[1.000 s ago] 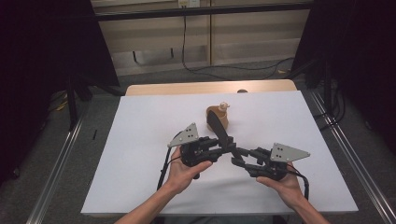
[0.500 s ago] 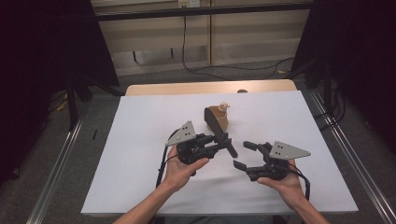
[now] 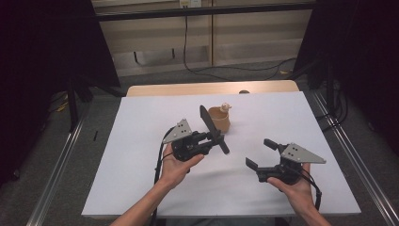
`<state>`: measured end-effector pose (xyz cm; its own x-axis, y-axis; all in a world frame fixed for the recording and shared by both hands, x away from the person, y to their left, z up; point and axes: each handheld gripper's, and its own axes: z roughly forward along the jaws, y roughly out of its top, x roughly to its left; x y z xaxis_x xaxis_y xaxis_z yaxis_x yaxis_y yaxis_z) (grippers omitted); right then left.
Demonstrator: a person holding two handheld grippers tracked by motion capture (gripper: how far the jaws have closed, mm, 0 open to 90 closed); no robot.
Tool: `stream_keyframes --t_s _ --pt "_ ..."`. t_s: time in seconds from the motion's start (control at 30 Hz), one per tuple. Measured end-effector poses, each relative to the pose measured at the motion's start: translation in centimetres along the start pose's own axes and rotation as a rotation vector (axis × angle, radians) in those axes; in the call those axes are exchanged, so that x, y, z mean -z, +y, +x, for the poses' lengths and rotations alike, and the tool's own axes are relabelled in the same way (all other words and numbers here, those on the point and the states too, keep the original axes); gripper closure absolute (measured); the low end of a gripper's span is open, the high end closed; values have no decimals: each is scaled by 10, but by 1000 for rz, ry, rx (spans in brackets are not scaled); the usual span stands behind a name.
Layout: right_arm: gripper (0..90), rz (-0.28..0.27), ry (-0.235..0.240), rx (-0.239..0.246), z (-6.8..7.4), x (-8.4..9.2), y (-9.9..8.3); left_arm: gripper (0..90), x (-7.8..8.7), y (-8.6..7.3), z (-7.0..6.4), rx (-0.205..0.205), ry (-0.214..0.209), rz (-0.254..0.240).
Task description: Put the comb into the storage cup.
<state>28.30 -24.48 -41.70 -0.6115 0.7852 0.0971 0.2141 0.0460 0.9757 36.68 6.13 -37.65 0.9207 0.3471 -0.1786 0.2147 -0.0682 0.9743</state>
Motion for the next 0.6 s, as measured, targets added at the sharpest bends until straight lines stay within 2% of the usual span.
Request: stream_keyframes --t_s 0.07,0.13,0.2,0.23,0.43,0.57,0.6 --pt "7 -1 -46 -18 -1 3 0 727 1 0 3 2 6 7" --pt "8 26 -69 -12 -1 6 0 727 0 0 4 5 17 13" --pt "7 25 -95 1 -1 9 -1 727 0 0 5 1 30 23" --pt "8 26 -99 3 -1 11 -1 727 1 1 6 -3 17 28" --pt "14 -17 -146 -20 -5 26 -2 727 2 7 9 -10 42 36" --pt "6 -29 -198 7 -6 35 -5 727 6 8 11 -17 57 46" --pt "6 -30 -220 15 -8 38 -7 727 6 8 11 -15 75 41"
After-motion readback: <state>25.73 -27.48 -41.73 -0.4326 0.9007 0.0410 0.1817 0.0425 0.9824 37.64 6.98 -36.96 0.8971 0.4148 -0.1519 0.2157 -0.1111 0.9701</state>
